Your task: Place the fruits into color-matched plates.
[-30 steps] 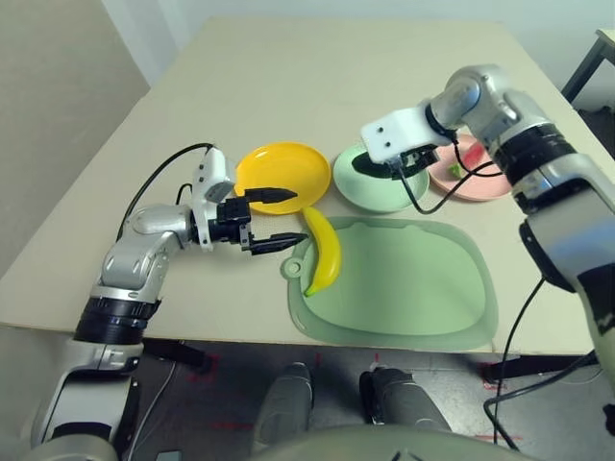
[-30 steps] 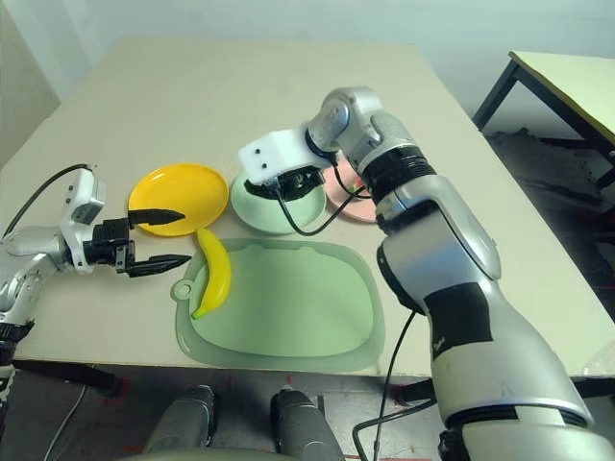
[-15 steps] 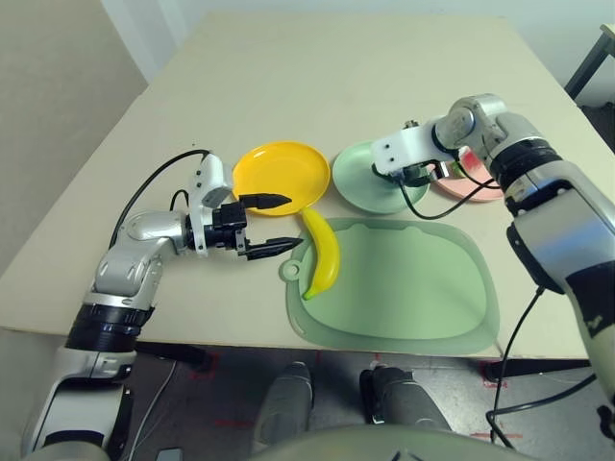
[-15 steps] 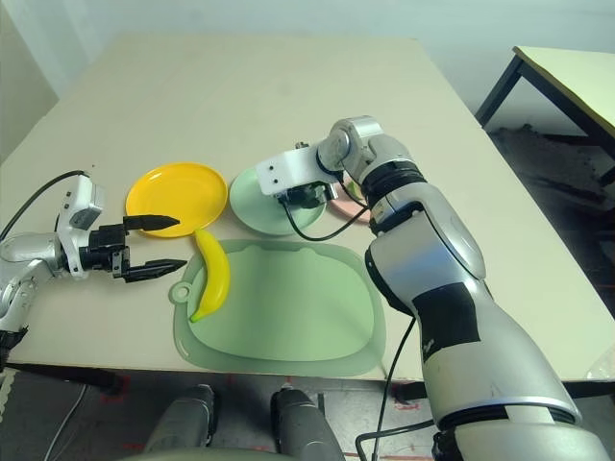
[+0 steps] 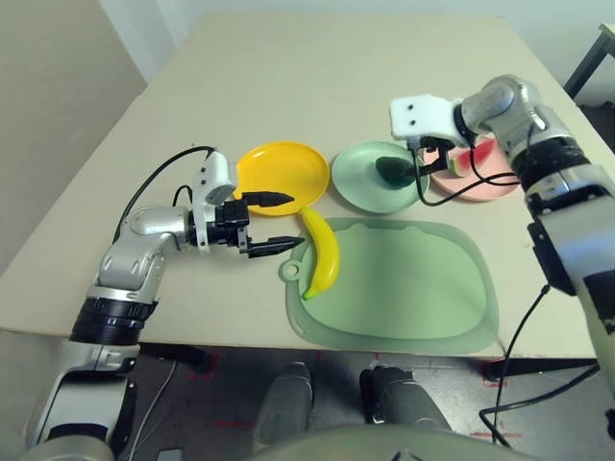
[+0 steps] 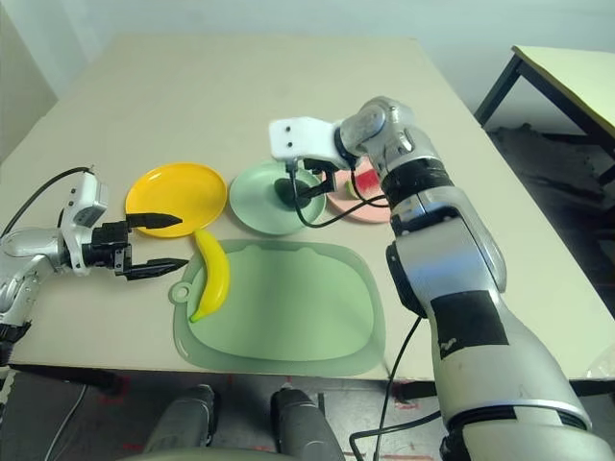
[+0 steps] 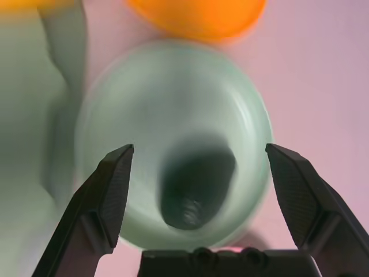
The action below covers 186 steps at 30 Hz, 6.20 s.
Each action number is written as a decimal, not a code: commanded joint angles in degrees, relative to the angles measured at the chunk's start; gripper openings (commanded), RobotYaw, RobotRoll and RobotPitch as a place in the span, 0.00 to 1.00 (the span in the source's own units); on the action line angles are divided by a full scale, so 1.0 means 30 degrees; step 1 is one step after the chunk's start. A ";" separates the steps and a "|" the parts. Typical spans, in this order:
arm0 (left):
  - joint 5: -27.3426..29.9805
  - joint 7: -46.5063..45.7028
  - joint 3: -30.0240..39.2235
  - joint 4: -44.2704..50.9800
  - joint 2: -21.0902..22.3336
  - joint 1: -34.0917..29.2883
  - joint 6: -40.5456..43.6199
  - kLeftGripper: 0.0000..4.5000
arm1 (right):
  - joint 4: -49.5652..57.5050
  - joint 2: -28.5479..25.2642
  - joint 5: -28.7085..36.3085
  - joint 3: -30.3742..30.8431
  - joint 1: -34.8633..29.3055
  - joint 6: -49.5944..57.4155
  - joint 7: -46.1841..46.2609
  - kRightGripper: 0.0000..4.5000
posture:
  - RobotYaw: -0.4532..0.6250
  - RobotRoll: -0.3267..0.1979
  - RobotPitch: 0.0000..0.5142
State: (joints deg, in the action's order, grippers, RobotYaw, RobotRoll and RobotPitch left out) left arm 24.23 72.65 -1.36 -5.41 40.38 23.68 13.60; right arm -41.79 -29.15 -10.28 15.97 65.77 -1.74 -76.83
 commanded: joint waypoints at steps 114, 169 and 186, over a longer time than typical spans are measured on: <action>-1.8510 -0.7044 -0.8472 -2.3678 -0.0687 1.6501 -1.7904 0.81 | 1.5863 -0.0980 1.1665 -0.6413 -2.1665 0.0588 0.5789 1.00 | 0.35 0.62 0.25; -0.2597 -1.6670 0.8089 -0.8517 -0.3834 -0.2085 -0.5770 0.99 | -1.0052 -0.5721 0.8838 -1.3880 -1.2226 -0.8522 1.0880 1.00 | 0.47 0.62 0.31; -0.2628 -1.5562 0.8095 -1.0759 -0.2714 -0.0476 -0.6280 0.99 | -0.9957 -0.4863 0.8821 -1.4144 -1.2673 -0.9204 1.0880 1.00 | 0.47 0.62 0.29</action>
State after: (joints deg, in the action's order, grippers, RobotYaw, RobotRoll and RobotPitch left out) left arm 16.29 25.57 22.52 -36.31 31.40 22.45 -4.65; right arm -71.33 -44.12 15.78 -25.88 28.75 -28.98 -44.38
